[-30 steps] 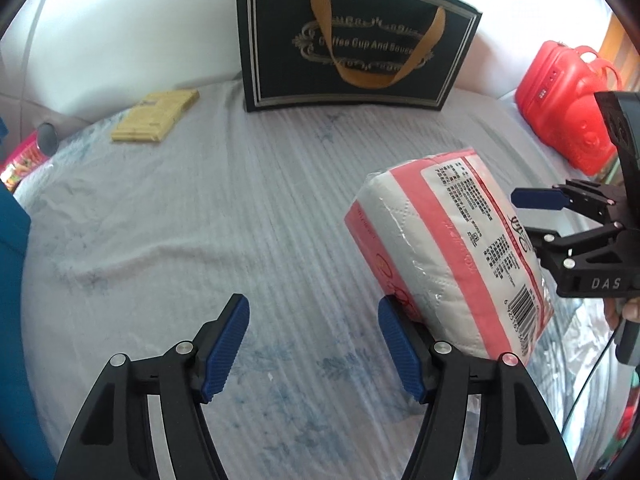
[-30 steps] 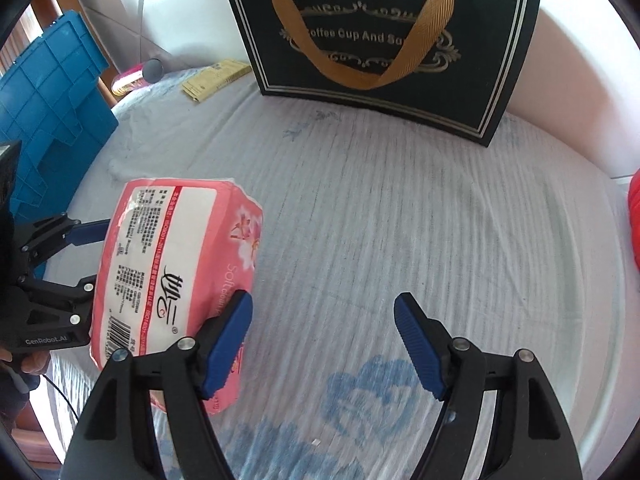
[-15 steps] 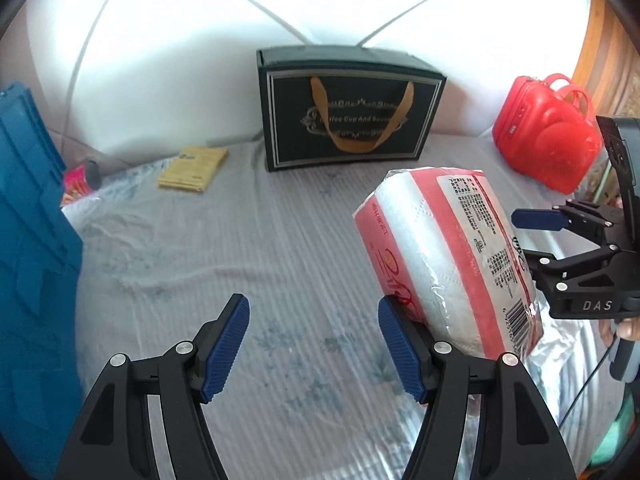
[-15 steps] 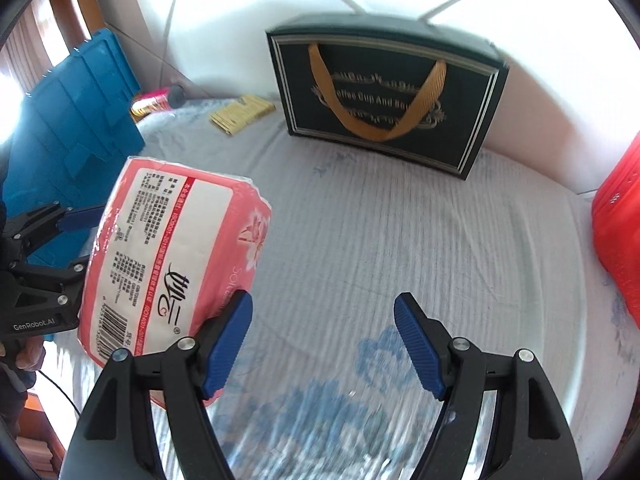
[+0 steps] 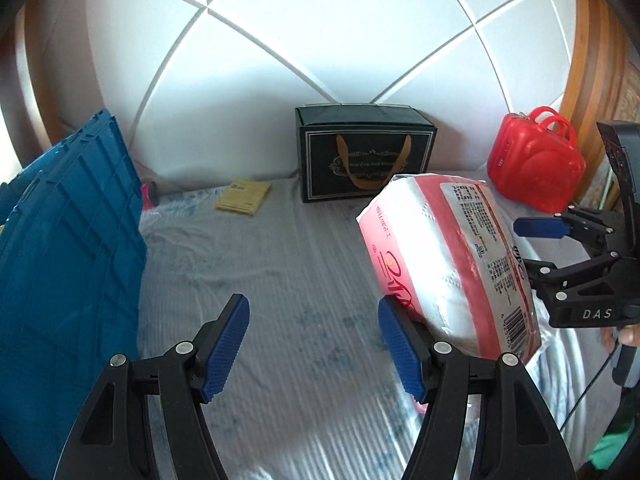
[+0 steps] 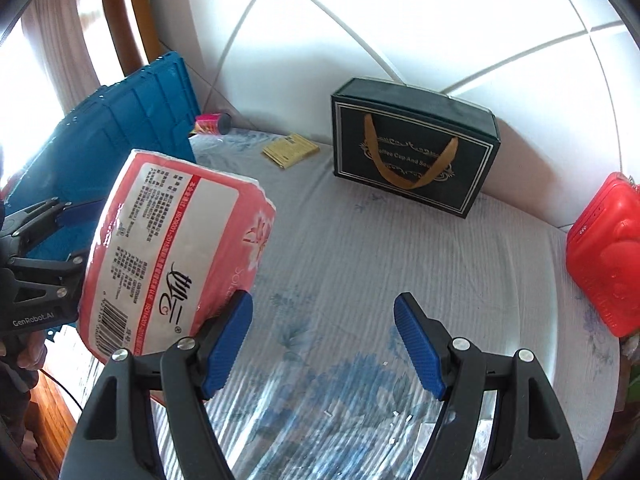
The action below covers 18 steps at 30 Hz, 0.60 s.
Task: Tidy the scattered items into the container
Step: 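Carry the tissue pack in the left tool and drop it into the crate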
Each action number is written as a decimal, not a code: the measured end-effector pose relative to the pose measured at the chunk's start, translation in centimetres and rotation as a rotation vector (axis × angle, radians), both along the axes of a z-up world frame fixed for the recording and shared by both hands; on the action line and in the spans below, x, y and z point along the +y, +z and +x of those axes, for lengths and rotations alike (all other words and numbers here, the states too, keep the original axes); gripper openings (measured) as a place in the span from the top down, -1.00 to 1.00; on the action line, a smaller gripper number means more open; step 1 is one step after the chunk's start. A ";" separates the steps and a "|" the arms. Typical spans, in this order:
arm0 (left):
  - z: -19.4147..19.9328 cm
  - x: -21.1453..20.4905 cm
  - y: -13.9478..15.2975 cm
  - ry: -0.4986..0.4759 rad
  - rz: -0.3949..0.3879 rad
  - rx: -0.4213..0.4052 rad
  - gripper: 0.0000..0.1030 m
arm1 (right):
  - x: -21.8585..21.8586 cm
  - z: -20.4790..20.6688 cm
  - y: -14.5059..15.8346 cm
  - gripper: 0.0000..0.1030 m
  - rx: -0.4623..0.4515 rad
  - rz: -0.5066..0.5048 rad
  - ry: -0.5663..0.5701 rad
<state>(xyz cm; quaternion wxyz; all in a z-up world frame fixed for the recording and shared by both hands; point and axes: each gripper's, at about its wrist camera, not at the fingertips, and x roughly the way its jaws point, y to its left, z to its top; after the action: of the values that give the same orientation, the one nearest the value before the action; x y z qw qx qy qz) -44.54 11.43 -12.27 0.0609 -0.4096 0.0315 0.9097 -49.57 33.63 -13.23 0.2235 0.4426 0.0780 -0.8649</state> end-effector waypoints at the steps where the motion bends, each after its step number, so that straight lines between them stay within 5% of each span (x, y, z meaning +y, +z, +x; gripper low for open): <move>1: 0.6 -0.4 0.3 0.009 -0.001 0.004 -0.29 | -0.3 0.5 0.3 -0.44 0.003 0.000 0.007; 18: 8.1 -11.1 7.1 0.122 -0.016 0.092 -0.29 | -10.0 6.4 6.3 -0.44 0.071 -0.008 0.122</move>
<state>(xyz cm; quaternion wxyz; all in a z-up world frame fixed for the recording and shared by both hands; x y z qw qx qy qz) -36.44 0.35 -5.20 0.0008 -0.3692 0.0166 0.9292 -43.17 23.59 -6.96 0.2748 0.4053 0.1091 -0.8651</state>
